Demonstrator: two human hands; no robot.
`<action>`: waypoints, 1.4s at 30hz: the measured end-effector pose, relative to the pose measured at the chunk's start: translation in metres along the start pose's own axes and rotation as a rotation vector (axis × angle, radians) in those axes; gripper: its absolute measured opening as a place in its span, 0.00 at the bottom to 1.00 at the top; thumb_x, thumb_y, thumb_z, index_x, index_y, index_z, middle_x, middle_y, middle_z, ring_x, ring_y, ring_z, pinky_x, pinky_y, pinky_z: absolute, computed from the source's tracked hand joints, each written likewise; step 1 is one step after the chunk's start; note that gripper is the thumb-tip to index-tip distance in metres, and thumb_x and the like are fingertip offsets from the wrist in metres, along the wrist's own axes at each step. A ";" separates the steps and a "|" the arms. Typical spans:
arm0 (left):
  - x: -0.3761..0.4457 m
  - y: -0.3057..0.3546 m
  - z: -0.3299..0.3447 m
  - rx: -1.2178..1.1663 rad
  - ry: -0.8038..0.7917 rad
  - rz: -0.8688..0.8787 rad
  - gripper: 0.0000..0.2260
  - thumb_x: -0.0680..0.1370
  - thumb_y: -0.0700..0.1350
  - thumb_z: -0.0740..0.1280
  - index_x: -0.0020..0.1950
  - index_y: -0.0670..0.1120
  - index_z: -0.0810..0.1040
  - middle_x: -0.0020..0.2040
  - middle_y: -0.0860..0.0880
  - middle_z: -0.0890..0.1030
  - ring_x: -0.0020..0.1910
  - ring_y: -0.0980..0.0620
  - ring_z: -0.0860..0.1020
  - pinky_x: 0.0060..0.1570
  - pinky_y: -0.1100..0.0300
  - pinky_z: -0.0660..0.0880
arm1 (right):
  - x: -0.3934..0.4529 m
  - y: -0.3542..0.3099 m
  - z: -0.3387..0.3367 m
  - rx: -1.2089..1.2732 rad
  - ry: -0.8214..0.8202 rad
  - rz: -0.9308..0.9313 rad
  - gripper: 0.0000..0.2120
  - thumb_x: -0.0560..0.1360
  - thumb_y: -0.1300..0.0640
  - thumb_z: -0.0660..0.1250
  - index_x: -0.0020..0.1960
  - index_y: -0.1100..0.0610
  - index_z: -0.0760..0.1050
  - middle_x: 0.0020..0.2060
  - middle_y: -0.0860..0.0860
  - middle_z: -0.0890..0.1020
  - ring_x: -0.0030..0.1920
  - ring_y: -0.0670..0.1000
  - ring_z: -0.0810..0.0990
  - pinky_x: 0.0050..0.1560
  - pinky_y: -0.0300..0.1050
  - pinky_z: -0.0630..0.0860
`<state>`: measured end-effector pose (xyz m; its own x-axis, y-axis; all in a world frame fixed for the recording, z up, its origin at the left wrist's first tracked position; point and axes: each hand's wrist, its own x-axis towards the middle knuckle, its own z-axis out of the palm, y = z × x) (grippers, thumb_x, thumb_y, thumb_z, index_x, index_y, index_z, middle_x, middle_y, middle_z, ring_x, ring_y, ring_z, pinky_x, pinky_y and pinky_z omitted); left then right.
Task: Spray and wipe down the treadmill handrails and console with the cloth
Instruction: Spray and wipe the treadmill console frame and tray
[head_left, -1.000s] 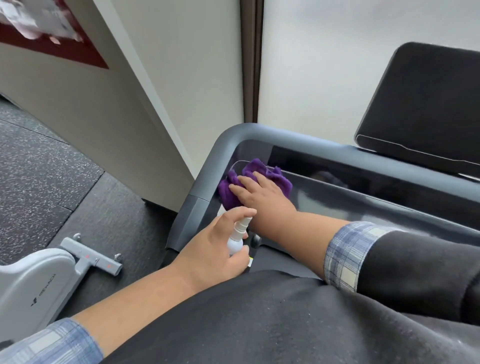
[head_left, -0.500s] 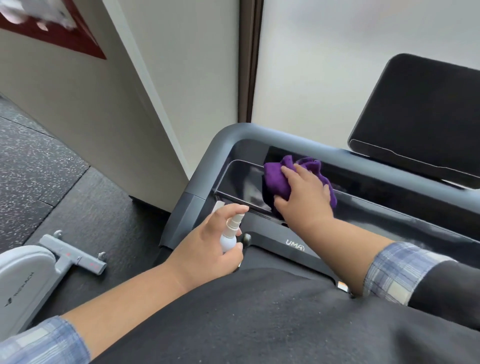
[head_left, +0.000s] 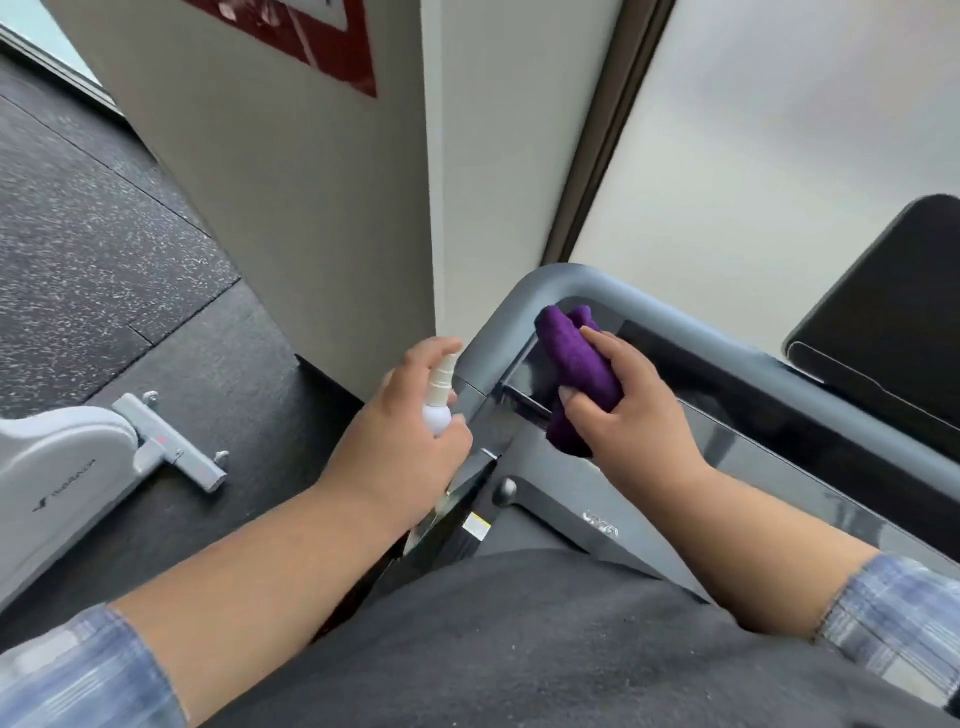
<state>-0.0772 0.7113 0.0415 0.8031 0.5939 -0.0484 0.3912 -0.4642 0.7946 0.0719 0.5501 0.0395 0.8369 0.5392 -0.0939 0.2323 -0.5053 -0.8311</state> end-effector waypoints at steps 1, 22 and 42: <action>0.008 0.000 -0.007 0.071 0.010 -0.023 0.27 0.75 0.45 0.66 0.64 0.70 0.61 0.55 0.57 0.74 0.46 0.57 0.75 0.42 0.61 0.70 | -0.001 -0.004 0.001 0.006 -0.013 -0.005 0.26 0.74 0.52 0.69 0.71 0.40 0.69 0.67 0.38 0.73 0.62 0.39 0.74 0.67 0.45 0.73; -0.021 -0.021 -0.022 0.246 -0.059 -0.190 0.21 0.77 0.51 0.65 0.64 0.69 0.61 0.56 0.57 0.75 0.48 0.53 0.75 0.45 0.57 0.68 | 0.095 -0.006 0.046 -0.602 -0.354 -0.409 0.32 0.78 0.43 0.67 0.78 0.47 0.61 0.78 0.50 0.61 0.78 0.56 0.56 0.78 0.51 0.52; -0.048 -0.021 -0.028 0.121 0.102 -0.212 0.22 0.76 0.49 0.68 0.62 0.69 0.65 0.52 0.59 0.77 0.49 0.73 0.71 0.44 0.70 0.67 | 0.149 0.016 0.030 -0.844 -0.233 -0.516 0.27 0.77 0.33 0.57 0.71 0.43 0.71 0.71 0.50 0.71 0.71 0.59 0.67 0.74 0.56 0.60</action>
<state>-0.1363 0.7111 0.0443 0.6502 0.7467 -0.1403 0.6019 -0.3935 0.6949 0.1855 0.6432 -0.0045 0.4391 0.8984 -0.0122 0.8875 -0.4358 -0.1499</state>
